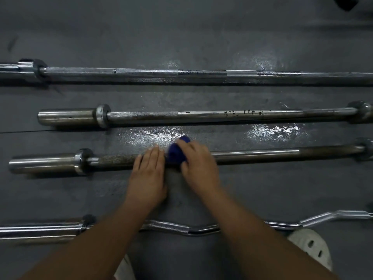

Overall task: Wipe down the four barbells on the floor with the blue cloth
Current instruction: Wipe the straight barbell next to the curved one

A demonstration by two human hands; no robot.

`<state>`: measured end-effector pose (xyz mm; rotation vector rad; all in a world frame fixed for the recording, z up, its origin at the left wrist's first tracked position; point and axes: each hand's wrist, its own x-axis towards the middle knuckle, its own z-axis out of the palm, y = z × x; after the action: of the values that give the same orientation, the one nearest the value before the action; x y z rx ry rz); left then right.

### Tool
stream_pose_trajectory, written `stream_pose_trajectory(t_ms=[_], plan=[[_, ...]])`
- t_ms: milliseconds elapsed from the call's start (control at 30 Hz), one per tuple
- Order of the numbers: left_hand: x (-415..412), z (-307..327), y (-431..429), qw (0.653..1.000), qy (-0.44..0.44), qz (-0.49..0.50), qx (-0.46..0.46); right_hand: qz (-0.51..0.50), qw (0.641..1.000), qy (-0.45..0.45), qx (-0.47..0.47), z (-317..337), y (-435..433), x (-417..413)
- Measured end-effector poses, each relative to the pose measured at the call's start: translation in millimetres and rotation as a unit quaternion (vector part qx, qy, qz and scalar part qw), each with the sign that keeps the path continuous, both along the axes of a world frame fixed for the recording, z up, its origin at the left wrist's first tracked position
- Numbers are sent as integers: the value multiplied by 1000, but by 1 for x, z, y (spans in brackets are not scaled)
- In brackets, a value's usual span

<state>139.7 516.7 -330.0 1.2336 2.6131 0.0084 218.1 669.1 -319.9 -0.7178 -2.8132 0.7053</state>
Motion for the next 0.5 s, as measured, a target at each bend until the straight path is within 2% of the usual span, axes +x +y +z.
stream_pose_trajectory(t_ms=[100,133,167,200,233,267,333,367,400,433,500], plan=[[-1,0,-1,1000,0,2,-8,-193,980,-43,-30,-11,12,37],[0,0,0,1000,-1,1,-11,-179,979,-78,-57,-11,2,39],[0,-1,1,1000,-3,0,-11,-103,987,-100,-73,-10,-11,39],[0,0,1,1000,-4,1,-11,-21,992,-96,-82,-9,-21,38],[0,0,2,1000,-5,2,-11,11,994,-61,-86,-6,-25,36],[0,0,2,1000,-5,6,-10,-28,995,-6,-94,-1,-21,33],[0,-2,2,1000,-1,10,-10,-205,971,75,-96,1,2,28],[1,-1,1,1000,-1,7,-12,-274,956,70,-75,2,10,28],[2,-1,1,1000,0,4,-12,-294,954,40,-44,2,13,26],[2,0,1,1000,1,4,-12,-254,967,5,-20,4,9,20],[1,3,2,1000,-3,10,-13,-67,996,-41,-30,8,-8,1]])
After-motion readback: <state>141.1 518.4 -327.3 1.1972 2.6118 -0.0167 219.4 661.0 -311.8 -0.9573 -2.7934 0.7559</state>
